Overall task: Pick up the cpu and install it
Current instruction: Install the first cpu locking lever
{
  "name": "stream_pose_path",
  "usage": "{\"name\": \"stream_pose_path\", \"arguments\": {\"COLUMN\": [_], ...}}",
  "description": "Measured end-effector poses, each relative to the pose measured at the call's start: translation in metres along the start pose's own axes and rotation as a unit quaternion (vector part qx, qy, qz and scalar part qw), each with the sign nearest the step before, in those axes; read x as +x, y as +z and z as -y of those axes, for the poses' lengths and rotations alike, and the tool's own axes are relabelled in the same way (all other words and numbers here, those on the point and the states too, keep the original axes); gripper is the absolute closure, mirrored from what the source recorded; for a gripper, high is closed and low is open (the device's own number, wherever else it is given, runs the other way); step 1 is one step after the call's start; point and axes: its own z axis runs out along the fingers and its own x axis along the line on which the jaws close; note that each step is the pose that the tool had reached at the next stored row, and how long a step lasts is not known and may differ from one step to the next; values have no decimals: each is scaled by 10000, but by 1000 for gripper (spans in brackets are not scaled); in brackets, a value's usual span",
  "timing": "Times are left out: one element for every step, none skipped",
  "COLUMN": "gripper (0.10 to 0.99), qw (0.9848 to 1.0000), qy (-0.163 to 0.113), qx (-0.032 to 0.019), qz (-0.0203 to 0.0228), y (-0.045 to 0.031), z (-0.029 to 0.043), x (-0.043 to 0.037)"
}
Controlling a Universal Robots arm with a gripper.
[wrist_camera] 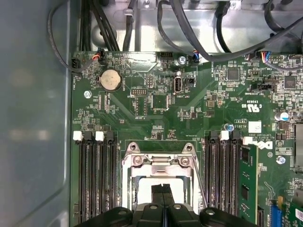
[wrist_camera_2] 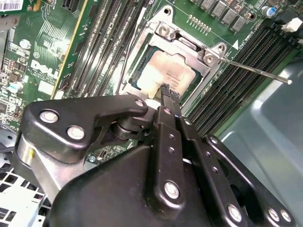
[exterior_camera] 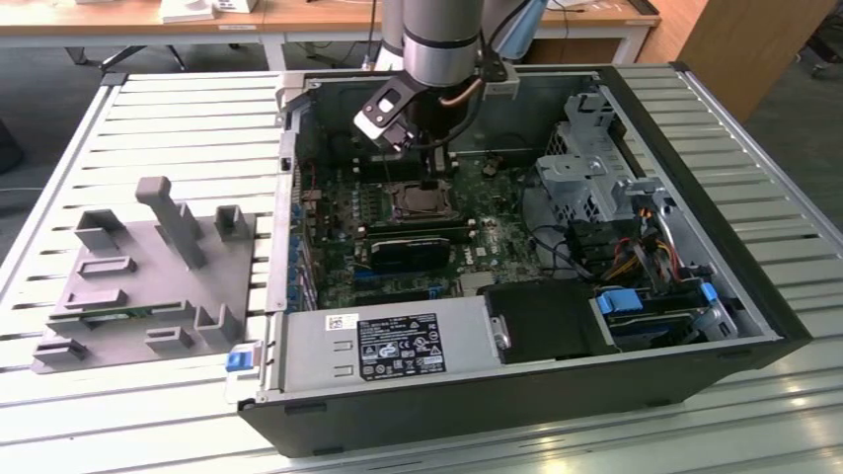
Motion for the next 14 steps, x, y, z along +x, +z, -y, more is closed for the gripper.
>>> {"name": "stream_pose_path", "arguments": {"gripper": [980,980,980,980,980,980,980,980,980,980,980,980,980,980], "qw": [10000,10000,10000,10000,10000,10000,10000,10000,10000,10000,10000,10000,10000,10000], "qy": [0,0,0,0,0,0,0,0,0,0,0,0,0,0], "qx": [0,0,0,0,0,1,1,0,1,0,0,0,1,0], "qz": [0,0,0,0,0,0,0,-1,0,0,0,0,1,0], "y": [-8,-20,-32,-50,-76,-102,-130,-162,-199,-242,-287,-331,-372,-410], "z": [0,0,0,0,-1,-1,-1,-1,-2,-2,-2,-3,-3,-3], "x": [0,0,0,1,1,1,1,2,2,3,3,4,4,5]}}
